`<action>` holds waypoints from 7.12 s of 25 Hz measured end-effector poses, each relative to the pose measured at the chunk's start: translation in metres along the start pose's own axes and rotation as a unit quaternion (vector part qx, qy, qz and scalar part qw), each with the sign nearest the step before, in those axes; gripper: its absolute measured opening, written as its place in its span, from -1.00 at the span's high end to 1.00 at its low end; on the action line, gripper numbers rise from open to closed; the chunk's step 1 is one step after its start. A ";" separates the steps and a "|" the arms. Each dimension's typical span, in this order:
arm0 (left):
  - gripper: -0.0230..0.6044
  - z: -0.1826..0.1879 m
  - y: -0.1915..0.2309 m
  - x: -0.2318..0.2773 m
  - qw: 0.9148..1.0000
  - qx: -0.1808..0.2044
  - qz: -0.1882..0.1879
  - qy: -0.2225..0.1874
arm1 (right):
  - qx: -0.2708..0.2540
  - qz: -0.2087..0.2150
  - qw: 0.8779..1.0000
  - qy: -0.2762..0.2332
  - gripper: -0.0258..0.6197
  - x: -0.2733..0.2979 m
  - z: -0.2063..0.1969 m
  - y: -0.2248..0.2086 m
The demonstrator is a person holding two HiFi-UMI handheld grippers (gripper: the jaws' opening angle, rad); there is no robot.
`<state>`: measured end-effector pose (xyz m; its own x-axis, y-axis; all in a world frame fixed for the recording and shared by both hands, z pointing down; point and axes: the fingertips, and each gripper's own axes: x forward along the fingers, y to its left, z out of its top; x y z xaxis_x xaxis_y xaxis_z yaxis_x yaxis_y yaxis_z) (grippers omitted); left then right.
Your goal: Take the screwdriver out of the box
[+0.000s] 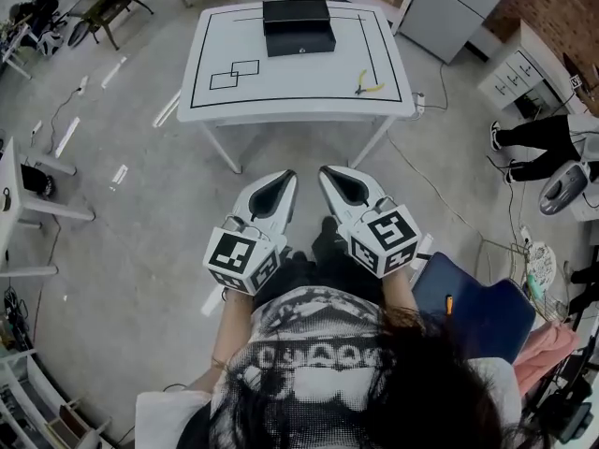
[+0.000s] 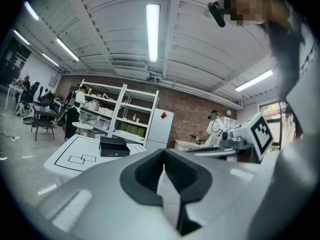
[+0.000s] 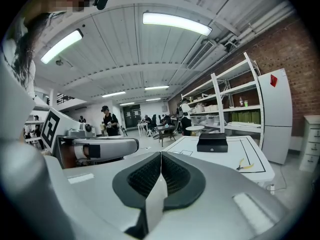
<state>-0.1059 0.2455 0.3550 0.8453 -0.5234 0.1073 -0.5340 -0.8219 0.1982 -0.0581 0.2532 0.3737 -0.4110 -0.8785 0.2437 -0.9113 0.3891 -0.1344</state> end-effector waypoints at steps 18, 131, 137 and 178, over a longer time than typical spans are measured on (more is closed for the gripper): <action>0.93 0.002 0.077 0.114 0.998 -0.019 0.051 0.016 | -0.019 0.039 0.999 0.030 0.96 0.094 0.014 -0.108; 0.93 0.044 0.495 0.358 0.994 -0.069 0.053 0.069 | -0.163 0.318 0.811 0.463 0.54 0.570 -0.085 -0.380; 0.93 0.038 0.497 0.358 0.993 -0.075 0.062 0.074 | -0.204 0.357 0.764 0.498 0.44 0.552 -0.108 -0.365; 0.93 0.043 0.394 0.362 0.993 -0.039 0.068 0.085 | -0.082 0.165 0.961 0.205 0.61 0.489 0.057 -0.385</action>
<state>-0.0112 -0.2769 0.4301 0.7591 -0.5779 0.2998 -0.6466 -0.7227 0.2440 0.0927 -0.3421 0.4897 -0.6229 -0.5291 0.5763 -0.7067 0.6965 -0.1244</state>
